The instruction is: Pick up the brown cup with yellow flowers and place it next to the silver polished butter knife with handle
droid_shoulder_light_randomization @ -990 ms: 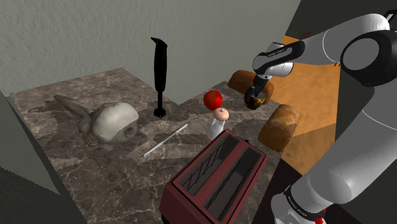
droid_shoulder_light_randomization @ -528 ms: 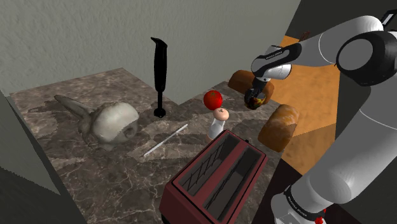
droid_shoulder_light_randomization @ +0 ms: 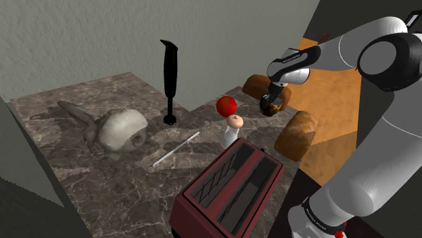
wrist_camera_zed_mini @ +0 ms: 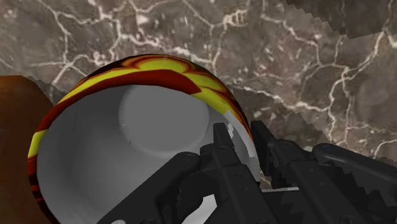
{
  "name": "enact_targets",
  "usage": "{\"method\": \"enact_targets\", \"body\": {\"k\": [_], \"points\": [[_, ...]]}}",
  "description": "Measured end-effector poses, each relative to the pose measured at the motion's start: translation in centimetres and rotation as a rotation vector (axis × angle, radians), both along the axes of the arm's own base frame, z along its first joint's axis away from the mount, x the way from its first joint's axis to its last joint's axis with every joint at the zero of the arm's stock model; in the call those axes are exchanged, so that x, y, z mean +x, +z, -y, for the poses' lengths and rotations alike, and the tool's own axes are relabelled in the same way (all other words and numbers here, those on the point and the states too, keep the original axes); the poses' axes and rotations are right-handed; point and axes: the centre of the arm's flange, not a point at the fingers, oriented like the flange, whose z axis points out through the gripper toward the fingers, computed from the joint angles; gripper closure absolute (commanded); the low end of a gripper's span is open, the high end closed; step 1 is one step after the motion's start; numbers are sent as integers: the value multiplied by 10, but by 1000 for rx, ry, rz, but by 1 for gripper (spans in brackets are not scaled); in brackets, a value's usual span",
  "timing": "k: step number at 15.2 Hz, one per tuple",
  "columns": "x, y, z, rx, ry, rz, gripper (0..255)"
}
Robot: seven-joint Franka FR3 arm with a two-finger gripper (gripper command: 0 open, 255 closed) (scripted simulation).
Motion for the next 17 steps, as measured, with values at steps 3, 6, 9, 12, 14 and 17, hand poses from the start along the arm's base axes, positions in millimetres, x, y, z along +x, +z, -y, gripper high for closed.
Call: {"method": "enact_targets", "body": {"k": [3,6,9,12,14,17], "points": [[0,0,0,0,0,0,255],[0,6,0,0,0,0,255],[-1,20,0,0,0,0,255],[0,38,0,0,0,0,255],[1,48,-1,0,0,0,255],[-1,63,0,0,0,0,255]]}}
